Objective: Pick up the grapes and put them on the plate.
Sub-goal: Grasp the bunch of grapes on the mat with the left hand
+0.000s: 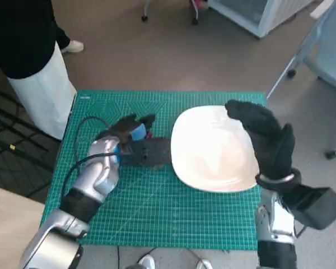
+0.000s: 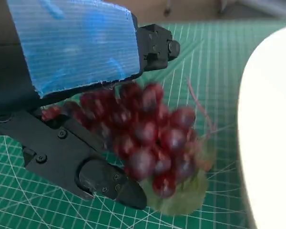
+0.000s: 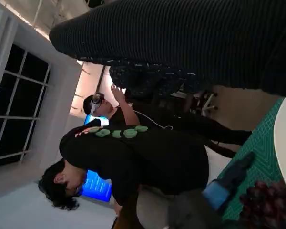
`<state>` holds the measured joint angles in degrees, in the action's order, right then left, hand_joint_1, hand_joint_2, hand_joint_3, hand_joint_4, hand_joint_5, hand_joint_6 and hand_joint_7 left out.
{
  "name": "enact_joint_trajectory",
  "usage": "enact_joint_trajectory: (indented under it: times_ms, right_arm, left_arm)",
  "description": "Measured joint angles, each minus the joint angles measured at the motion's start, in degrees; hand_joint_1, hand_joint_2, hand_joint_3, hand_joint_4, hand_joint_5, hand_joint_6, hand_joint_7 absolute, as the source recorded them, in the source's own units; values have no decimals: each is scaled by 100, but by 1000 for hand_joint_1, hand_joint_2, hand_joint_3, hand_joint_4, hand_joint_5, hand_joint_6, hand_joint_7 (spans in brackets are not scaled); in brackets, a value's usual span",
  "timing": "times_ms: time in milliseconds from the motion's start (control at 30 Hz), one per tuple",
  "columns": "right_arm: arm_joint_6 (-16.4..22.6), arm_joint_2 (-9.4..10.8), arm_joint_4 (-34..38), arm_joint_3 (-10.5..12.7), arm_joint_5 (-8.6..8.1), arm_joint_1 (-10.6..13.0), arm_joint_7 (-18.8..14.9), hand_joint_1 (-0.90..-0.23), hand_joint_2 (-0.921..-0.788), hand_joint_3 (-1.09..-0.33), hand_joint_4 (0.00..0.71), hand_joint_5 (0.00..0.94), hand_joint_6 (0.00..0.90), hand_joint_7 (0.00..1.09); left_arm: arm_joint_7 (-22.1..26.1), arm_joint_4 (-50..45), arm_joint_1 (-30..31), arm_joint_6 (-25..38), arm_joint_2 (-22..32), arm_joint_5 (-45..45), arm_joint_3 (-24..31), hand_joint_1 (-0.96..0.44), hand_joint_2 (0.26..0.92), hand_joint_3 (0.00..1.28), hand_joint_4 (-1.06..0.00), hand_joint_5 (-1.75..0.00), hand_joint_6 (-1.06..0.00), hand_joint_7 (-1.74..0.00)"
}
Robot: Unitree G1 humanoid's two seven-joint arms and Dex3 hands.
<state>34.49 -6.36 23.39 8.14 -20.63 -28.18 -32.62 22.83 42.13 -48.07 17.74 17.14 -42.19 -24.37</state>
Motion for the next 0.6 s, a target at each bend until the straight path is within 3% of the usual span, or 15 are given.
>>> enact_joint_trajectory:
  times_ms: [267,600]
  right_arm:
    - [-38,-6,-13,28,-40,1,-13,-457,-921,-575,196,0,-1,436]
    - [-68,-8,-12,45,-69,1,-38,-458,-921,-573,197,1,-1,437]
  left_arm:
    - [-133,1168,-459,-256,-235,181,-111,-512,705,3,1,1,-65,0]
    - [-193,1947,-814,-569,-356,276,-210,-527,705,2,1,1,-66,-1]
